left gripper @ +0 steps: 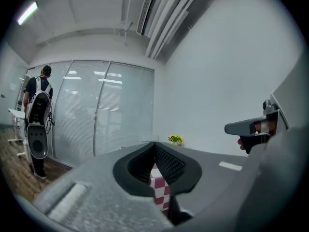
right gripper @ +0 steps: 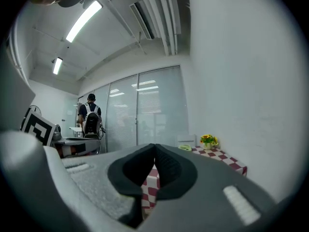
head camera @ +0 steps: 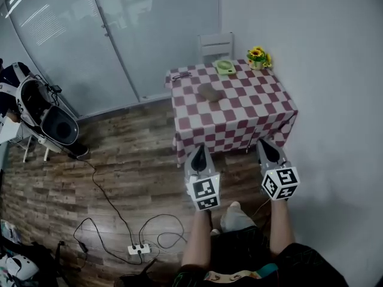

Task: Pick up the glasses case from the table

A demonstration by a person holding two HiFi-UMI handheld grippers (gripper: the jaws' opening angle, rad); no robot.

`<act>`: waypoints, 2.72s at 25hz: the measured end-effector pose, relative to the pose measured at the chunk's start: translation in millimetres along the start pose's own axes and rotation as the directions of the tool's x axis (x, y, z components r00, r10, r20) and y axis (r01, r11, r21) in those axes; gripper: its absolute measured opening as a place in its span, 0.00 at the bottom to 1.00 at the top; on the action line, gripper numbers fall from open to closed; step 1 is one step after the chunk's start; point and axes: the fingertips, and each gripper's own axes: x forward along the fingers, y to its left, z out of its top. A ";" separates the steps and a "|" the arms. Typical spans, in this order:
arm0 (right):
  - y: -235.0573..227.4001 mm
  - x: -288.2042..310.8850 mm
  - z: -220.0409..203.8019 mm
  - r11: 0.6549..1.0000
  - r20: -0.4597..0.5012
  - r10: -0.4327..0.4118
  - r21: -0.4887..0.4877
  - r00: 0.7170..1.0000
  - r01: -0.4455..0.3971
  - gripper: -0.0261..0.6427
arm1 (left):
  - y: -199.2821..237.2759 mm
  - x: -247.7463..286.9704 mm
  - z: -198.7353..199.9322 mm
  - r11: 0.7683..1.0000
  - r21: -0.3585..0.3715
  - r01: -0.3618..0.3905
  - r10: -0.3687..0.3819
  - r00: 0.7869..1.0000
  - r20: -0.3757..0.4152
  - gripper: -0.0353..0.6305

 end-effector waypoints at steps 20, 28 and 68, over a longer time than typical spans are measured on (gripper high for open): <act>-58.0 161.1 -43.5 0.992 -0.083 0.074 0.106 0.994 -0.065 0.04 | 29.3 146.4 -49.7 0.999 -0.036 -0.041 0.036 0.992 -0.123 0.07; -108.4 240.7 -54.9 0.983 -0.095 0.074 0.177 0.993 -0.056 0.04 | 36.5 226.4 -64.3 0.998 0.001 -0.058 0.057 0.979 -0.195 0.07; -125.5 477.4 -78.1 0.976 -0.350 0.206 0.003 0.914 -0.219 0.04 | 119.9 424.5 -112.2 0.987 -0.074 -0.145 0.115 0.943 -0.311 0.07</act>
